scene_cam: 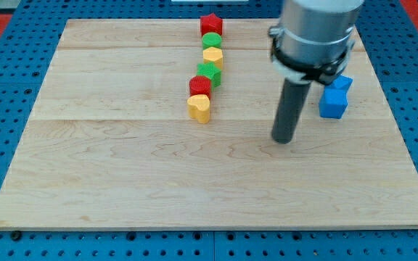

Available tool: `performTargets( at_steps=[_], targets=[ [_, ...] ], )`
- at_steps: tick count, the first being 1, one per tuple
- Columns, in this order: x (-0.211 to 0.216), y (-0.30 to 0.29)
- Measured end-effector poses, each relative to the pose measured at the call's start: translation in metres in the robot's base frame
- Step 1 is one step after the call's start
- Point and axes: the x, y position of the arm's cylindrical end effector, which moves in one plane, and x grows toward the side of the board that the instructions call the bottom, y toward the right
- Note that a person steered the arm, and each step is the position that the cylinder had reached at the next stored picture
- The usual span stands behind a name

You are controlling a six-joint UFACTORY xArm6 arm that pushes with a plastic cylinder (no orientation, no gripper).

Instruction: Place the yellow heart in between the blue cube and red circle

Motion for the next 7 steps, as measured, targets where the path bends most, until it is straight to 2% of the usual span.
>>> performTargets(
  at_steps=[1,2,3,4,7],
  targets=[
    [0.018,-0.088],
    [-0.013,-0.171],
    [-0.053,-0.157],
    [-0.069,-0.125],
    [-0.072,-0.055]
  ],
)
